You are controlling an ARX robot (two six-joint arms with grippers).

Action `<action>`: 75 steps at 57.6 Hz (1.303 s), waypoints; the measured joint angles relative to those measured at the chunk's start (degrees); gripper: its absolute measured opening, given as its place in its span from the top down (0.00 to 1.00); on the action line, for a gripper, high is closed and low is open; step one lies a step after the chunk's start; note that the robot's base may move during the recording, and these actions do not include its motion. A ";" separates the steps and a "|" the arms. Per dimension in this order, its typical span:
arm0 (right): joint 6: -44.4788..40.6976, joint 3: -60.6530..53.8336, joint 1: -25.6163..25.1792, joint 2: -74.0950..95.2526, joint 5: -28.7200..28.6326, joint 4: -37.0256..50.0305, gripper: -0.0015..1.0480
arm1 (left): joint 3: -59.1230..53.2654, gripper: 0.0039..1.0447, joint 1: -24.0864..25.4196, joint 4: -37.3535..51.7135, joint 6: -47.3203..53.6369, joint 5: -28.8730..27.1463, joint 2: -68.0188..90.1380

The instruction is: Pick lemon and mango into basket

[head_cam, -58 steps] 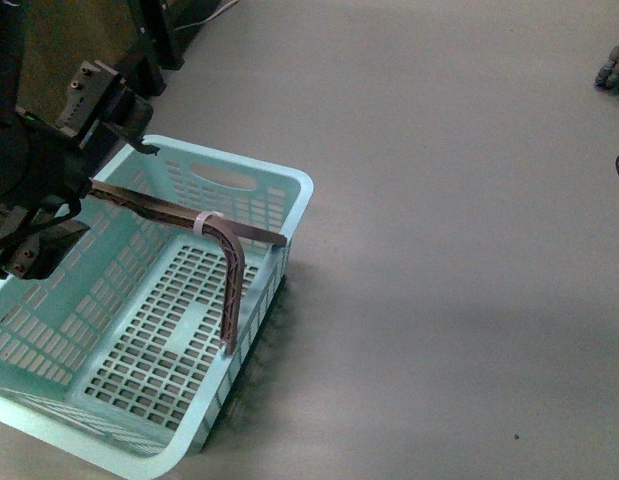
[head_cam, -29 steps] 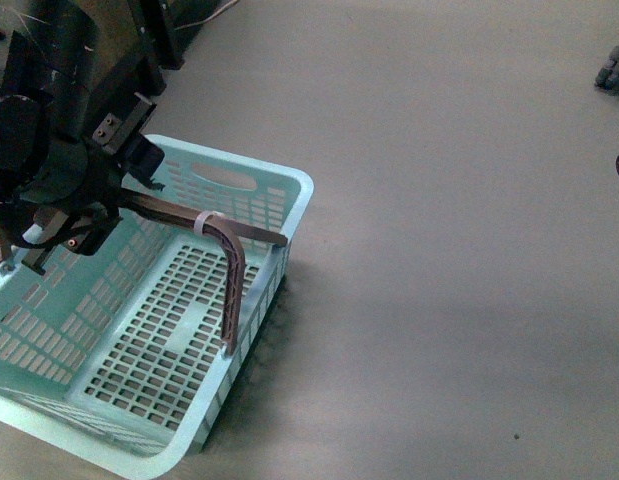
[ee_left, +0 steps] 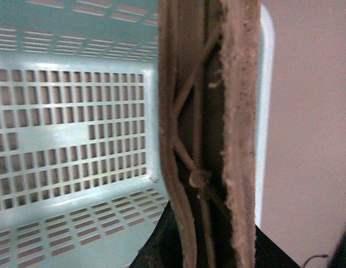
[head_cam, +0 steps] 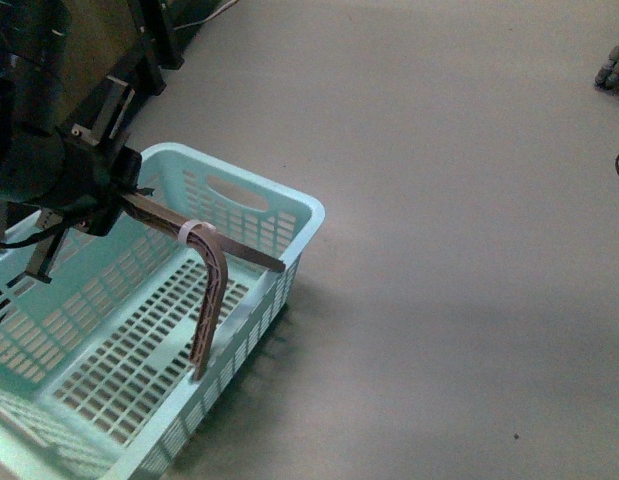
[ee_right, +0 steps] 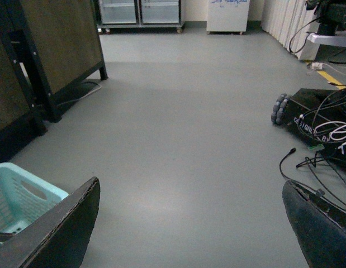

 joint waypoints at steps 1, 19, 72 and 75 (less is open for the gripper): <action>0.00 0.00 0.00 0.00 0.00 0.00 0.08 | -0.74 0.94 0.00 0.11 -0.09 0.11 -1.09; 0.00 0.00 0.00 0.00 0.00 0.00 0.08 | -9.81 0.95 0.59 -2.95 -3.32 2.23 -27.39; 0.00 0.00 0.00 0.00 0.00 0.00 0.08 | -6.86 0.95 -0.26 -24.74 -7.87 0.17 -66.40; 0.00 0.00 0.00 0.00 0.00 0.00 0.08 | -6.86 0.95 -0.26 -24.74 -7.89 0.44 -66.42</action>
